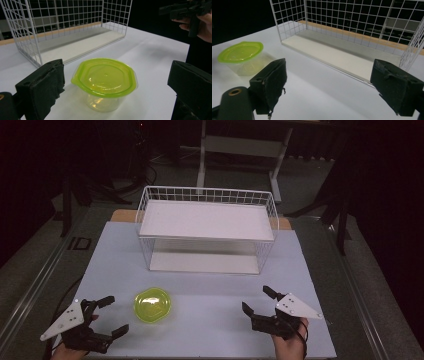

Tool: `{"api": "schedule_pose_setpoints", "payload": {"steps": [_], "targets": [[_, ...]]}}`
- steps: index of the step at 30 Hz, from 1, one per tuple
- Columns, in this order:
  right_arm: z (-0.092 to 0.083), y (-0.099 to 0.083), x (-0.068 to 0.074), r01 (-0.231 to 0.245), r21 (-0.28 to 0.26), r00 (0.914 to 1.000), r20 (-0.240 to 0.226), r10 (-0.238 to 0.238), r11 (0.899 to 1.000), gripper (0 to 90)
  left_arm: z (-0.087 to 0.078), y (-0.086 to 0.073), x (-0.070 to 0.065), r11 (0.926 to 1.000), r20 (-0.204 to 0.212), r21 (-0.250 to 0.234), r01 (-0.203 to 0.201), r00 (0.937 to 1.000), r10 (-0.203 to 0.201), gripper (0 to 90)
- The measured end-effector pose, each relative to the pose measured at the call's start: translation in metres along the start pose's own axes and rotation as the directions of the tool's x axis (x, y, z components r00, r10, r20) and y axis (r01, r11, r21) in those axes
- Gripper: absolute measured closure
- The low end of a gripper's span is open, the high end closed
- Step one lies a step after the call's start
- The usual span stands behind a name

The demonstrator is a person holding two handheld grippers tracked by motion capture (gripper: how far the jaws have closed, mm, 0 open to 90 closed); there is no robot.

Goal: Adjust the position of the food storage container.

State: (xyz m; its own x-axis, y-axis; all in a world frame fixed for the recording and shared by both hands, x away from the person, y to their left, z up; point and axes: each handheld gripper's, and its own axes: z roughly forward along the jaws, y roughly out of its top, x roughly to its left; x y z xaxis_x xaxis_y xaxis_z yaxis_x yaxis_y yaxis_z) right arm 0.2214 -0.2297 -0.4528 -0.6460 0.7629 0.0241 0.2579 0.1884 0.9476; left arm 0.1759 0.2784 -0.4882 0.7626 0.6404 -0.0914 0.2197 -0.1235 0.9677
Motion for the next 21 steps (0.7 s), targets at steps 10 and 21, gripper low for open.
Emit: {"api": "schedule_pose_setpoints", "payload": {"steps": [10, 21], "targets": [[-0.002, 0.001, 0.005, 0.01, -0.017, 0.9994, -0.032, -0.01, 1.0, 13.7, -0.007, 0.015, -0.007, 0.9988, 0.015, -0.039, 0.028, 0.9995, -0.028, 1.8], [-0.003, 0.006, 0.011, 0.022, -0.056, 0.997, -0.072, -0.026, 0.998, 13.6, -0.007, 0.031, 0.002, 0.9984, 0.032, 0.051, -0.025, 0.9992, 0.023, 4.7]]}}
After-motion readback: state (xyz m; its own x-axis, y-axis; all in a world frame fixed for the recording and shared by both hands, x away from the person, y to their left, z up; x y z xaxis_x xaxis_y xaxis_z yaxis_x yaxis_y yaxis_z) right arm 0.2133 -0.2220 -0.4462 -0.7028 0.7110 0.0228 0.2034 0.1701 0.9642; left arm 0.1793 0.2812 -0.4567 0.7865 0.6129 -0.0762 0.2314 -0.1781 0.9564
